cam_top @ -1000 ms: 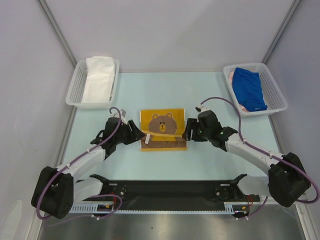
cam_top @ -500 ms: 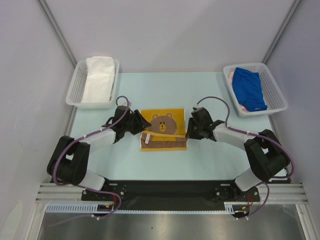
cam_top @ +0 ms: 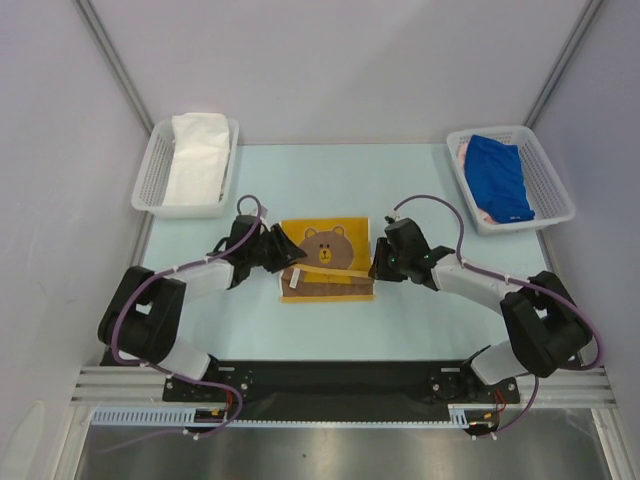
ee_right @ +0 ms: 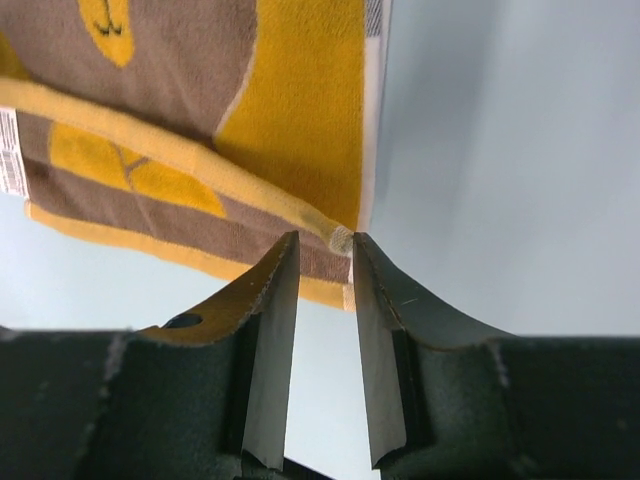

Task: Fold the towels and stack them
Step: Fold the towel

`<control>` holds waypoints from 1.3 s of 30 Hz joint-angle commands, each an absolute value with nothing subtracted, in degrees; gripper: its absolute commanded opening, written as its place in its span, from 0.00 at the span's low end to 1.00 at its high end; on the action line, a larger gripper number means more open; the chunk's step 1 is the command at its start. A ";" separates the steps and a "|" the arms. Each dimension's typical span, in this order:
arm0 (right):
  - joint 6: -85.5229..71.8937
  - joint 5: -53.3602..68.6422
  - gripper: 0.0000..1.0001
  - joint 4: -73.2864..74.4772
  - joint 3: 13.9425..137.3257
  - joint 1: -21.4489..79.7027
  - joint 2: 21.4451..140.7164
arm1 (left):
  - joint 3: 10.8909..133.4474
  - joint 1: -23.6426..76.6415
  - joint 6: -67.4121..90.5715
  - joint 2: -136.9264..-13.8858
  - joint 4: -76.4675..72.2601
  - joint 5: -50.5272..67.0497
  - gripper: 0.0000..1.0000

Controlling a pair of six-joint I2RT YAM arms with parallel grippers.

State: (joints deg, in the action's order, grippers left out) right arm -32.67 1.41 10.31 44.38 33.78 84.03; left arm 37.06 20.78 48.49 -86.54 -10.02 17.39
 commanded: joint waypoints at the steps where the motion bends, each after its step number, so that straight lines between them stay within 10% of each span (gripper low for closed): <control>1: -31.91 2.72 0.34 8.88 42.89 34.72 80.43 | 34.20 21.27 47.99 -82.97 -12.48 20.74 0.48; 17: -30.76 4.75 0.35 10.02 39.83 36.21 78.92 | 31.19 21.36 47.55 -68.11 -7.47 19.70 0.53; 27: -30.50 0.54 0.35 11.77 43.14 36.04 76.38 | 51.93 21.27 40.70 -90.16 1.13 12.30 0.50; 39: -29.36 0.00 0.33 8.97 49.83 31.91 87.88 | 47.30 22.06 41.39 -93.34 0.26 13.89 0.47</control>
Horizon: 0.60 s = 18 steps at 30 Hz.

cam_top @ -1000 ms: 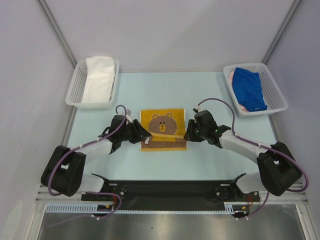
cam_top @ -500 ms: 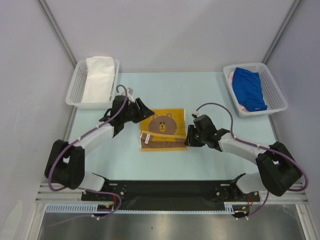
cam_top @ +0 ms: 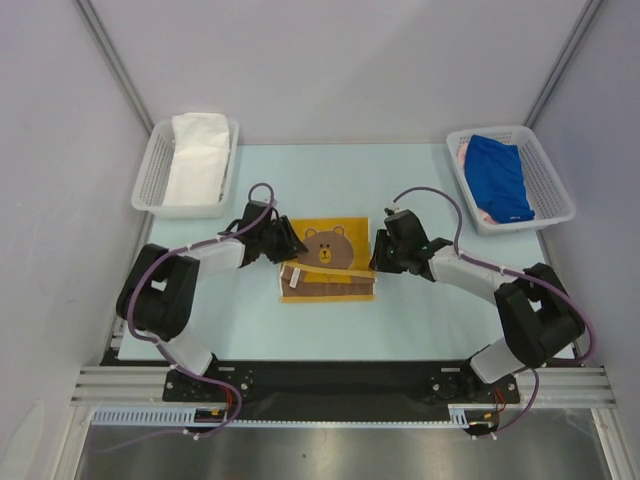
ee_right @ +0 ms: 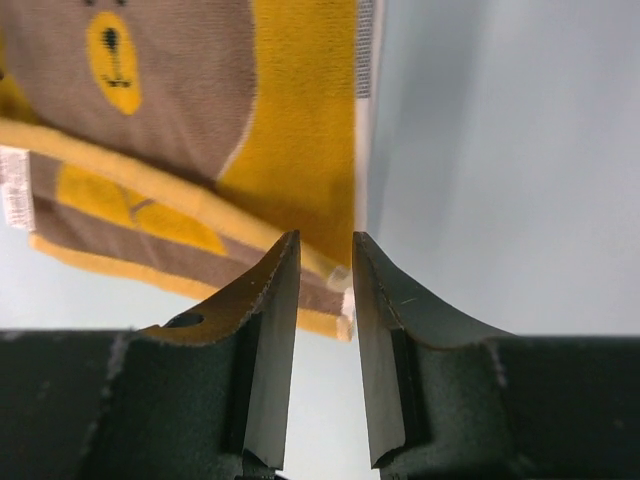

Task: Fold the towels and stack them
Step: Fold the towel

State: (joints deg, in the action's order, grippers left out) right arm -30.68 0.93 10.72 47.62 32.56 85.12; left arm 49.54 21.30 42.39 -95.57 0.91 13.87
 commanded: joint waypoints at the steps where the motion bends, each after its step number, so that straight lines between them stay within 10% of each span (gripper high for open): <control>1: -29.18 0.17 0.33 8.70 50.09 31.73 88.59 | 46.59 22.15 41.57 -92.99 0.18 14.58 0.47; 18: -28.83 2.63 0.32 8.53 50.80 31.46 89.65 | 41.13 22.15 41.75 -85.87 -1.58 18.54 0.46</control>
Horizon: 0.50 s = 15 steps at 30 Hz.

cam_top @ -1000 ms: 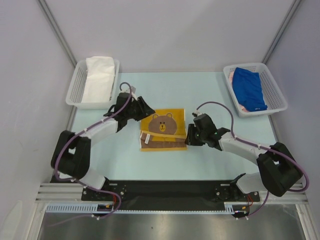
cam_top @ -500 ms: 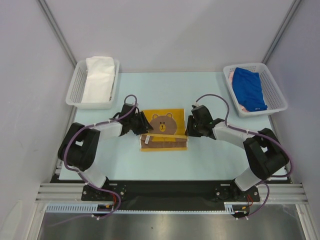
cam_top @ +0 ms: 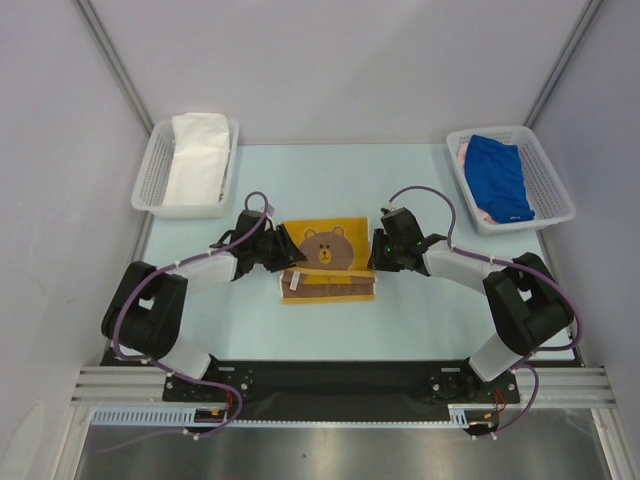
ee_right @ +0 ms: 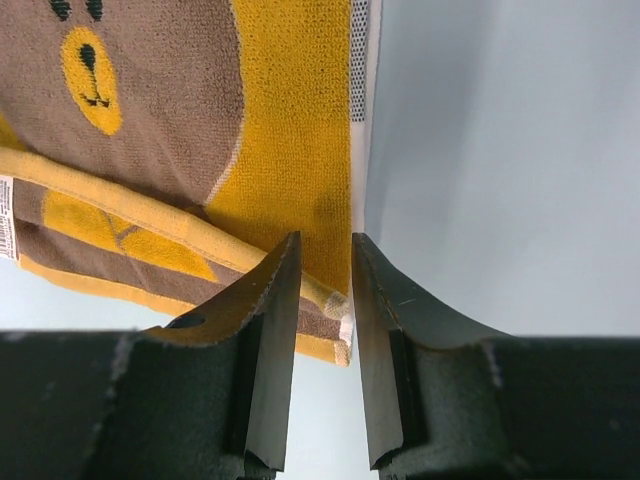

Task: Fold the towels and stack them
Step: Fold the towel

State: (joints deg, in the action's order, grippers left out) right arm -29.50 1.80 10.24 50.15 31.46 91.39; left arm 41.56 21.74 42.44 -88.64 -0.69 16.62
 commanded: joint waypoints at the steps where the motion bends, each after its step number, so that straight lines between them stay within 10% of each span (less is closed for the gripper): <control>1: -28.92 2.90 0.32 8.44 50.45 31.46 89.56 | 41.05 22.15 41.75 -85.61 -1.50 19.33 0.46; 15: -28.92 4.57 0.32 8.88 47.64 34.36 87.45 | 38.58 22.15 41.04 -81.83 -1.50 19.08 0.47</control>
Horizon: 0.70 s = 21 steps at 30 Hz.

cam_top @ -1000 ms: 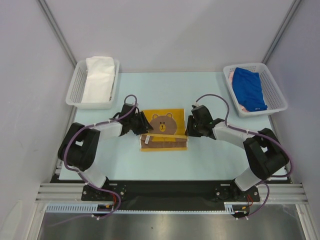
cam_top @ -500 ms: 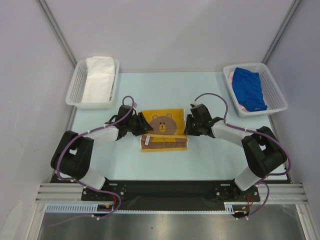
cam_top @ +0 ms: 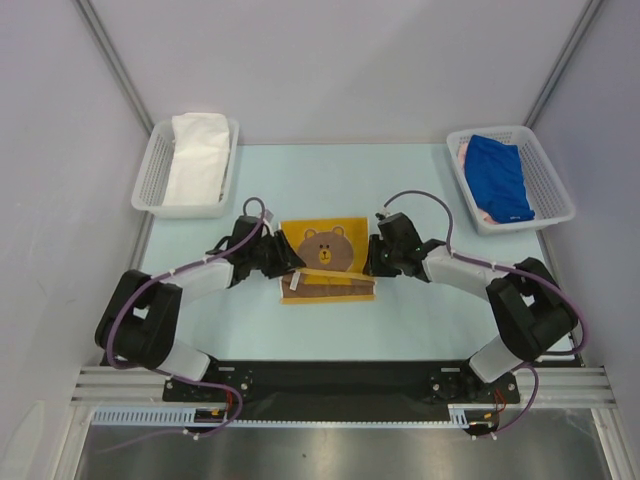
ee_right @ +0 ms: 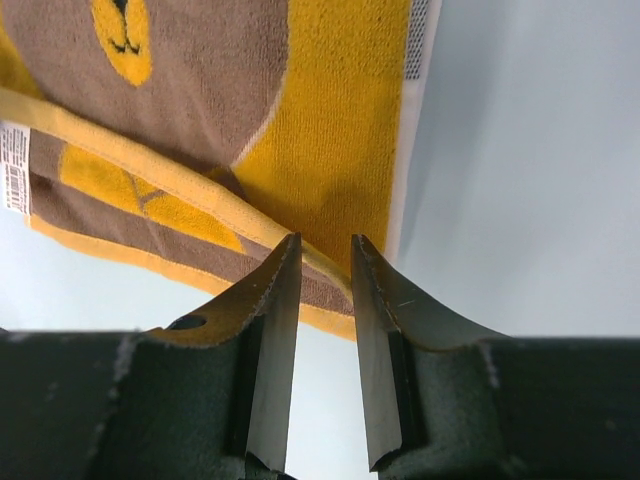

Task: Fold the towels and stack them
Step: Fold the towel

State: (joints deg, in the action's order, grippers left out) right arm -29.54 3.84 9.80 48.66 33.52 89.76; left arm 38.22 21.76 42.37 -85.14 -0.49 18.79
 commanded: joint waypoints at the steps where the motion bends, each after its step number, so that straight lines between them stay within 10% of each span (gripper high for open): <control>1: -28.83 4.57 0.32 9.05 47.38 34.54 87.19 | 38.84 22.15 40.87 -81.65 -1.23 18.81 0.48; 21: -28.65 6.85 0.32 7.38 40.08 37.53 82.35 | 50.97 22.15 37.71 -90.26 5.01 14.85 0.49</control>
State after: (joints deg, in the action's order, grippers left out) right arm -28.82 5.85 8.95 40.60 36.84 84.14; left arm 47.13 21.76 39.79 -88.38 3.51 16.40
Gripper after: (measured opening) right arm 0.320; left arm 0.492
